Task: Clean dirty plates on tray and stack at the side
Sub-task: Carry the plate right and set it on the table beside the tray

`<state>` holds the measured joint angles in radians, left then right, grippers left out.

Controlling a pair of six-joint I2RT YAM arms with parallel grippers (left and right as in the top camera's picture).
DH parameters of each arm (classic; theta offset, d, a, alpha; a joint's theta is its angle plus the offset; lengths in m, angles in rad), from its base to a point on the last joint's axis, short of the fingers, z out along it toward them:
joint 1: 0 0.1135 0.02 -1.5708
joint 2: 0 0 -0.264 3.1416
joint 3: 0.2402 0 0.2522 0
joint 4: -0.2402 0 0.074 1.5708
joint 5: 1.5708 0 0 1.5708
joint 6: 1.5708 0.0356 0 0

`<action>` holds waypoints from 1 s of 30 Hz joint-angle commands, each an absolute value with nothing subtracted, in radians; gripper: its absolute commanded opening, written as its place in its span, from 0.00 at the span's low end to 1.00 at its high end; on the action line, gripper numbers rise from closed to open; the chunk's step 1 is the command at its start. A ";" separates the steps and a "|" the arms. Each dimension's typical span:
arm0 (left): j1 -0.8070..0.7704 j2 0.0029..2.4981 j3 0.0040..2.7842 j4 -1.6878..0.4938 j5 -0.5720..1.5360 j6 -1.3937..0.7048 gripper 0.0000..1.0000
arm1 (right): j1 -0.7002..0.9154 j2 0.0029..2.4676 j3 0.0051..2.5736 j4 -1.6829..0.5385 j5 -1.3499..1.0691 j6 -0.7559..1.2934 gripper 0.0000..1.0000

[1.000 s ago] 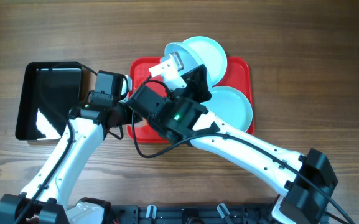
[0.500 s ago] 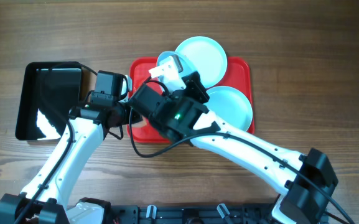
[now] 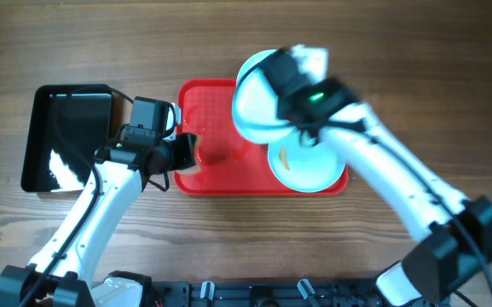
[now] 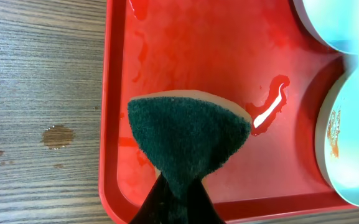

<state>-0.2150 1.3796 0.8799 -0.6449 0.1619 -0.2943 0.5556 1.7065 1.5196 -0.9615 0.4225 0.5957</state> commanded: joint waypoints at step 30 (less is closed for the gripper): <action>-0.210 1.371 0.881 -0.645 0.152 -0.299 0.04 | -0.290 1.648 1.201 -0.778 0.177 0.790 0.04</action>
<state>-0.2146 1.3796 0.8799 -0.6453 0.1619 -0.2943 -0.2928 1.6653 1.2644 -0.8333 0.1139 0.7494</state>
